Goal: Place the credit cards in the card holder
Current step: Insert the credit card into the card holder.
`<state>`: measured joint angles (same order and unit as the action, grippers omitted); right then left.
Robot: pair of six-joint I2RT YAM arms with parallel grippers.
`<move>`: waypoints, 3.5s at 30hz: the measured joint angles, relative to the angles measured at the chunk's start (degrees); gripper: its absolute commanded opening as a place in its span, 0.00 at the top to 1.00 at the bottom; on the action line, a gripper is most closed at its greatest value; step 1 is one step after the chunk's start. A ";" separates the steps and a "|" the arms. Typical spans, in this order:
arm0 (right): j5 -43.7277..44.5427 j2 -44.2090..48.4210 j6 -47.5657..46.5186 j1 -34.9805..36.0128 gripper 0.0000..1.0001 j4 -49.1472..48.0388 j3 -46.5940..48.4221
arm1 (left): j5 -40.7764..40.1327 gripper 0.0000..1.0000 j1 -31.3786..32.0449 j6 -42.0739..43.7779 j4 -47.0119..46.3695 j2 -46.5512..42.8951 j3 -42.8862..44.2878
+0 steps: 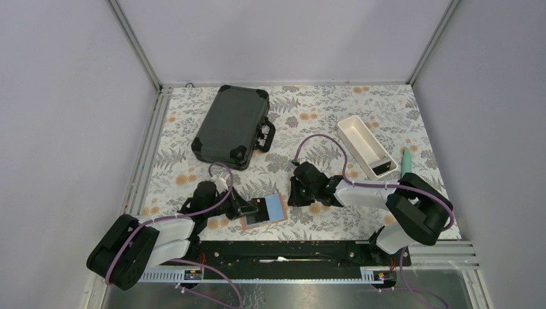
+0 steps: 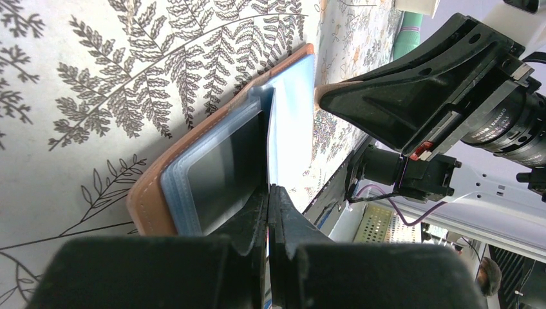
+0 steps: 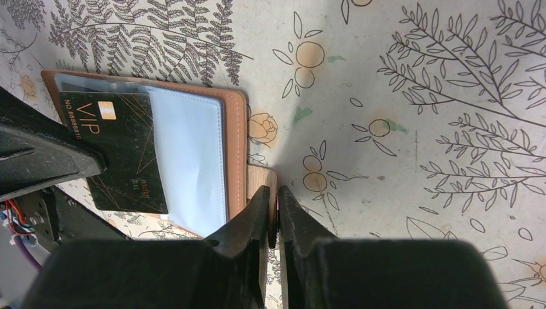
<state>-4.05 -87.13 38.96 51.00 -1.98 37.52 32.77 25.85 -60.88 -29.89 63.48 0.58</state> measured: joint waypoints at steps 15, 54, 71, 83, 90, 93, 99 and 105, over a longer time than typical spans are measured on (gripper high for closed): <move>0.07 0.02 0.37 0.00 0.96 0.02 0.00 | -0.59 1.00 1.75 -0.63 -3.80 3.02 0.00; 0.15 0.50 0.61 0.02 0.98 0.13 0.00 | -7.96 0.68 9.03 -2.40 2.08 3.23 3.21; 0.61 1.29 0.57 0.02 0.99 0.46 -0.09 | -16.85 0.44 17.70 0.02 20.28 2.29 13.97; 1.62 3.78 0.57 0.39 1.00 2.49 -0.20 | -21.27 0.22 22.16 -2.38 30.21 2.23 20.17; 1.66 5.22 0.63 0.44 1.00 2.54 -1.38 | -23.28 0.12 24.04 -3.02 35.91 2.10 23.45; 1.66 5.42 0.61 0.44 1.00 2.51 -1.53 | -23.87 0.11 24.59 -3.67 37.16 1.66 23.76; 1.64 5.46 0.59 0.44 1.00 2.51 -1.68 | -24.30 0.14 26.45 -5.05 37.42 1.55 23.80; 1.70 5.46 0.57 0.44 1.00 2.54 -1.75 | -24.48 0.14 28.89 -6.10 37.46 3.96 25.24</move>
<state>-2.35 -81.67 39.53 51.44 0.56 35.77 8.29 54.74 -66.98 7.57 67.44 25.82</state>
